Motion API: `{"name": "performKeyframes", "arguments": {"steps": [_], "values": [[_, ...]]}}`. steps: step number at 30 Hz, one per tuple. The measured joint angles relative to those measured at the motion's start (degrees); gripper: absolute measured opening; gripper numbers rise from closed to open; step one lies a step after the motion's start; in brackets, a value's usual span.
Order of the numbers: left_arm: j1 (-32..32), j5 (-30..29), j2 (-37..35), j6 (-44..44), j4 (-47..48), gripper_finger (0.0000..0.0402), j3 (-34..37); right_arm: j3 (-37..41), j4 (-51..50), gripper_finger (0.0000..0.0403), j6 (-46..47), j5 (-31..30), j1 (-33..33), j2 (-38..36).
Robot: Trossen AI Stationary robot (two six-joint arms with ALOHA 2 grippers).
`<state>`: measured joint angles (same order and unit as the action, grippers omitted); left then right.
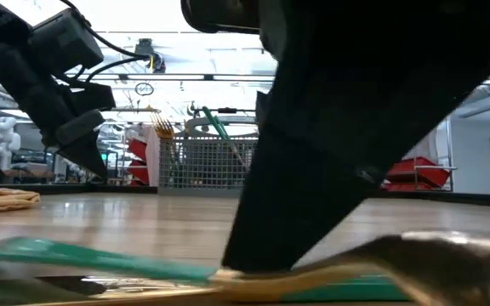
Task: Sort silverware
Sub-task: Put the green table knife into the gray silverware basket
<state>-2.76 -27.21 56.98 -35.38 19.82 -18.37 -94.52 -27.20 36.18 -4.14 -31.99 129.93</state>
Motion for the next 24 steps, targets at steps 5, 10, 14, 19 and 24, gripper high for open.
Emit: {"name": "performKeyframes", "arguments": {"steps": [5, 10, 14, 19, 24], "values": [[0.0, -0.1, 0.0, -0.1, 0.0, 0.0011, 0.0, -0.1, -4.4, 0.0151, -0.1, -0.7, -0.1, 0.0], [0.0, -0.2, 0.0, 0.0, 0.0, 0.0011, 0.0, 0.0, -4.7, 0.0125, -3.6, -1.2, -0.8, 0.1], [0.0, -0.2, 0.0, 0.0, 0.0, 0.0011, 0.0, 0.0, -6.5, 0.0108, -6.1, -1.5, -1.4, 0.1], [0.0, -0.5, 0.0, 0.2, 0.0, 0.0011, 0.0, -0.1, -14.6, 0.0078, -5.5, -0.8, -1.3, -0.1], [0.0, -1.3, 0.0, 0.3, 0.0, 0.0011, 0.0, -0.1, -18.4, 0.004, -7.7, 0.5, -0.3, -0.2]]}}
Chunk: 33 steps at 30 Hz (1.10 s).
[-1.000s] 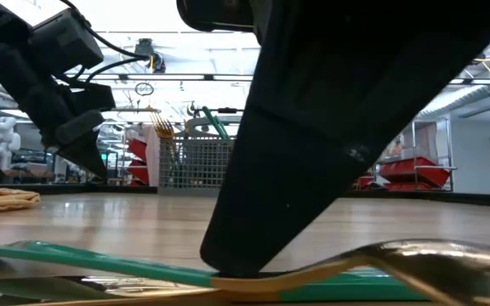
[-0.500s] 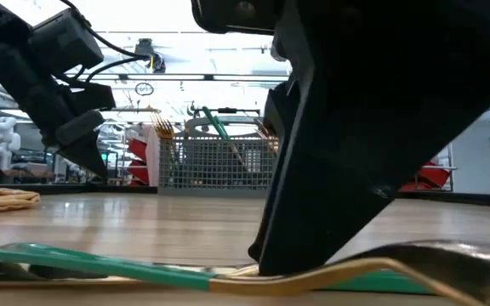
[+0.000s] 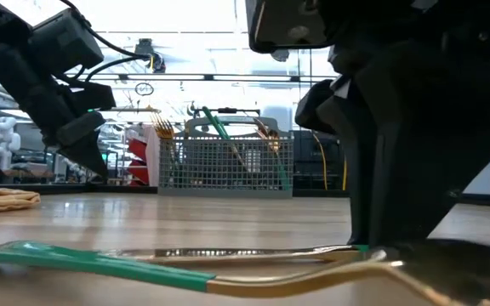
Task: Sort silverware
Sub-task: Put the green table knife into the gray silverware basket
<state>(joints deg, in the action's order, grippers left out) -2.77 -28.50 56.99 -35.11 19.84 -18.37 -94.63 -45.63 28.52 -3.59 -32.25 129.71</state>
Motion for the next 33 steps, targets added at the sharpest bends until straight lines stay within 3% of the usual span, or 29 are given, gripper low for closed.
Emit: {"name": "performKeyframes", "arguments": {"steps": [3, 8, 14, 21, 33], "values": [[0.0, -0.2, 0.0, 0.0, 0.0, 0.0011, 0.0, 0.0, -0.6, 0.0011, -1.9, 0.2, 0.7, 0.0], [0.0, -0.3, 0.0, 1.5, 0.0, 0.0011, 0.0, 0.0, -1.8, 0.0004, -6.9, 0.2, 2.0, -0.1], [0.0, -0.3, 0.0, 2.7, 0.1, 0.0011, 0.0, 0.4, -4.3, 0.0002, -11.4, -5.0, 4.5, -1.1], [0.0, -0.3, 0.0, 3.0, 0.1, 0.0011, 0.0, 0.7, -9.7, 0.0001, -12.4, -16.2, 7.1, -2.8], [0.0, -0.5, 0.0, 3.3, 0.1, 0.0011, 0.0, 0.6, -9.5, 0.0002, -17.3, -13.7, 10.7, -3.2]]}}
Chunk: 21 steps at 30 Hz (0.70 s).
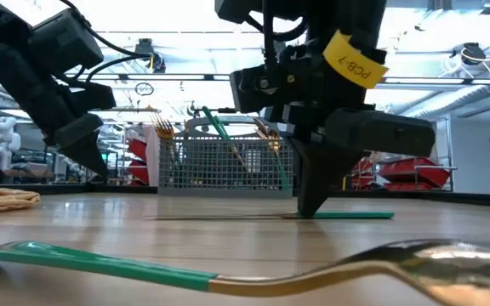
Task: Sort silverware
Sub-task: Put the green table knife into the gray silverware basket
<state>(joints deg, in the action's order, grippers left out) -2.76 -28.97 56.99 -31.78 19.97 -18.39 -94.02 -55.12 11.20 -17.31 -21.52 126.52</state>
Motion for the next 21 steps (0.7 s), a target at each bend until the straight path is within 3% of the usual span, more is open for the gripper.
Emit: {"name": "performKeyframes", "arguments": {"steps": [16, 21], "values": [[0.0, -0.1, 0.0, 1.2, 0.0, 0.0011, 0.0, -0.2, -0.1, 0.0, -4.0, 2.8, 3.5, -5.2], [0.0, -0.2, 0.0, 1.2, 0.0, 0.0011, 0.0, -0.2, -0.1, 0.0026, -5.4, 11.5, 4.8, -6.2]]}}
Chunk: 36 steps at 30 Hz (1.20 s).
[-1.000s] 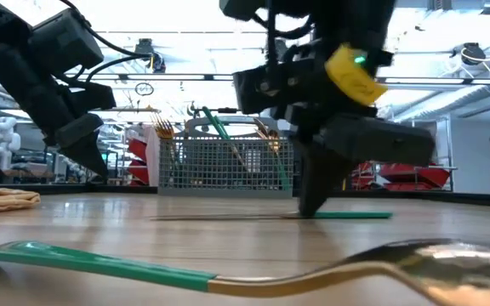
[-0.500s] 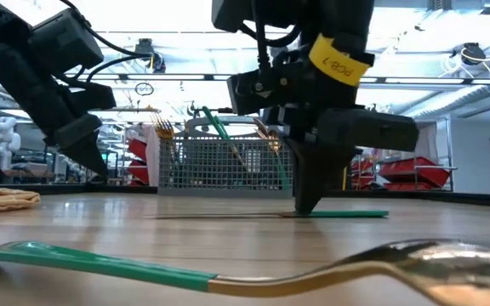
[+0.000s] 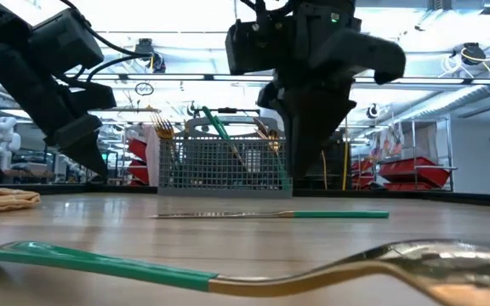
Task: Sort silverware
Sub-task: Put the green table knife into the gray silverware basket
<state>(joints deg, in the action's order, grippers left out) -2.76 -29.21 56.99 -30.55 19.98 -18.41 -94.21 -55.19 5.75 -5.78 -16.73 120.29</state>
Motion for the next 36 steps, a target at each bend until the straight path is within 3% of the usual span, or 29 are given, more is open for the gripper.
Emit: {"name": "performKeyframes", "arguments": {"steps": [8, 13, 25, 33, 36], "values": [[0.0, -0.6, 0.0, -0.1, 0.0, 0.0011, 0.0, 0.0, 0.9, 0.0147, -2.3, 1.5, 1.7, 1.5], [0.0, -1.0, 0.0, -0.2, 0.0, 0.0011, 0.0, 0.0, 2.0, 0.0168, -4.8, 1.5, 2.8, 2.9], [0.0, -1.1, 0.0, -0.2, -0.1, 0.0011, 0.0, 0.7, 4.1, 0.0139, -5.4, 6.6, 5.2, 7.9], [0.0, -1.1, 0.0, -0.2, 0.0, 0.0011, 0.0, 3.3, 9.0, 0.0019, -7.1, 8.5, 5.8, 9.6], [0.0, -1.1, 0.0, -0.1, 0.0, 0.0011, 0.0, 3.3, 9.5, 0.0008, -7.4, 8.5, 5.9, 9.6]]}}
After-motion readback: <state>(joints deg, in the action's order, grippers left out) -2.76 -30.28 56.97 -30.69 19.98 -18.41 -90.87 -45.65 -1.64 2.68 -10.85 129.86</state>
